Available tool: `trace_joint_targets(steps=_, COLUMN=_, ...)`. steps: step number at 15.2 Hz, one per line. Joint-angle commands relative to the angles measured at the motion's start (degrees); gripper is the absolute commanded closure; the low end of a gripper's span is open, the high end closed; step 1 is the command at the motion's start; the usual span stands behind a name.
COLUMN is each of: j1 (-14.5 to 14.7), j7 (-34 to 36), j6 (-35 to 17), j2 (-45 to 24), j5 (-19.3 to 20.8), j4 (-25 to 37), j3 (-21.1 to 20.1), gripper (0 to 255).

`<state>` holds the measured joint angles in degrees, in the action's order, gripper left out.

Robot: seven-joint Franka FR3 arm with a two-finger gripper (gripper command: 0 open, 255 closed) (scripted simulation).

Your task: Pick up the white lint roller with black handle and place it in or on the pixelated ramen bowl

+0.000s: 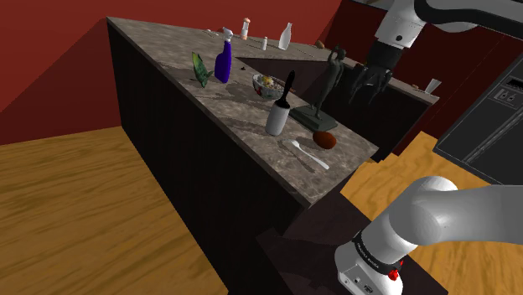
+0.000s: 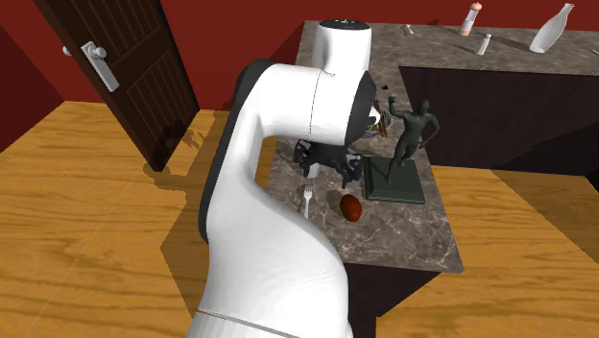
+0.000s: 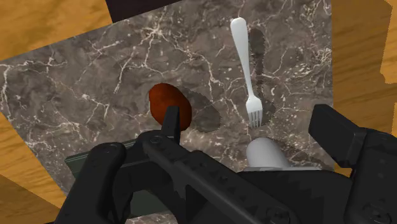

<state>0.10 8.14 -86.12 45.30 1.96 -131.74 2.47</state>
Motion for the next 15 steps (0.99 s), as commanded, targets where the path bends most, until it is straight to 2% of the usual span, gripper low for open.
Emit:
trace_joint_targets(steps=1, j1=0.0, j7=0.0, j6=0.0, j2=0.0, j5=0.0, j4=0.0, j3=0.0, gripper=0)
trace_joint_targets(steps=8, j1=1.8, j7=-0.6, j6=-24.5, j2=-0.9, j5=-3.7, j4=-10.6, j3=0.9, gripper=0)
trace_joint_targets(steps=15, j1=5.4, j7=-3.1, j6=-50.1, j2=-8.2, j5=-8.6, j4=-15.9, j3=2.0, gripper=0)
